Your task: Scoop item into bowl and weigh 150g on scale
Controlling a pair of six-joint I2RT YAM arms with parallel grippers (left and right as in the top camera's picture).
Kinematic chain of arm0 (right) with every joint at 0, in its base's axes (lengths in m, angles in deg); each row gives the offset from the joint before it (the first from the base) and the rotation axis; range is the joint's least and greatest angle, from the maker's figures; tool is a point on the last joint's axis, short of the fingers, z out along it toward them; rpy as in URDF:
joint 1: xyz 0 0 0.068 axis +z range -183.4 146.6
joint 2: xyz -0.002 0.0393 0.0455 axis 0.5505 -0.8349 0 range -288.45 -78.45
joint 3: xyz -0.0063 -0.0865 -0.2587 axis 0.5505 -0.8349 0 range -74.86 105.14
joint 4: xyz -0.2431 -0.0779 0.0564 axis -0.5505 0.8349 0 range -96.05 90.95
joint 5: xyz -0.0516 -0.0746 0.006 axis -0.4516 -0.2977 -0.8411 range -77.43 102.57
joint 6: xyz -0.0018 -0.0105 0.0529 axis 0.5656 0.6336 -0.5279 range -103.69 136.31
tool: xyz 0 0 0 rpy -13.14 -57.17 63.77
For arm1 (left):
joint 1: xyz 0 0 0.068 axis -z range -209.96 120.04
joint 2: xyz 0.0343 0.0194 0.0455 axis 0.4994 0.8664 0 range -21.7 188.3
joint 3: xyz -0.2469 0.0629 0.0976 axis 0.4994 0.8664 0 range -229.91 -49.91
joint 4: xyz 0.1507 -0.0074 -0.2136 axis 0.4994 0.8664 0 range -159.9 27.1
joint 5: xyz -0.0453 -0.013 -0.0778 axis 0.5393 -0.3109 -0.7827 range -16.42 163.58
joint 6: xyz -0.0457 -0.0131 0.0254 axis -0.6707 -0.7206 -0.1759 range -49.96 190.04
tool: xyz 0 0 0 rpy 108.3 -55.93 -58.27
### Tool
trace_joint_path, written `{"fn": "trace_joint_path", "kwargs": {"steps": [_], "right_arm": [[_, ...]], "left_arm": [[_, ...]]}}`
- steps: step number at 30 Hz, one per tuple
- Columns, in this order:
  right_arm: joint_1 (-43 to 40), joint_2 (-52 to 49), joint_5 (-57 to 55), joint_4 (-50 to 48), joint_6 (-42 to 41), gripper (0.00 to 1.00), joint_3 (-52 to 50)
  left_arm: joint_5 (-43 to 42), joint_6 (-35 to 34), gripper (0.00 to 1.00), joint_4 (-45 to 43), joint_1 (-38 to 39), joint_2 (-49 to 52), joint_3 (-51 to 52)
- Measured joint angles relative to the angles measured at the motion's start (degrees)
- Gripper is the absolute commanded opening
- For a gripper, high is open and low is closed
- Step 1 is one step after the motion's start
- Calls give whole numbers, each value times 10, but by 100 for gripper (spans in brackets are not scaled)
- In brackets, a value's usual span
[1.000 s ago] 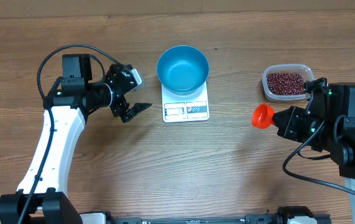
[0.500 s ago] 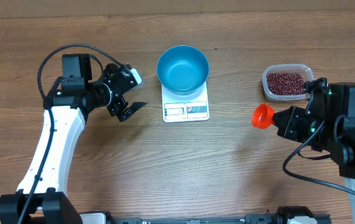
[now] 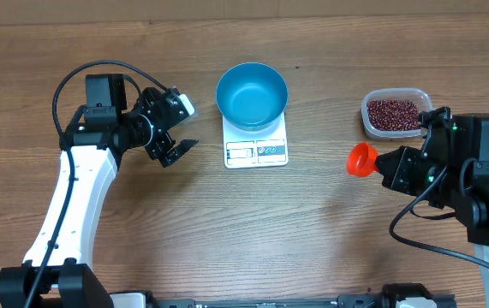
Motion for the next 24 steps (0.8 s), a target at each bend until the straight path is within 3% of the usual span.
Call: {"fn": "trace_joint_path", "kwargs": {"steps": [16, 24], "right_arm": [[0, 0, 0, 0, 0, 4, 0], [0, 0, 0, 5, 0, 4, 0]], "left_arm": [[0, 0, 99, 2, 0, 0, 0], [-37, 21, 100, 61, 0, 0, -1]]}}
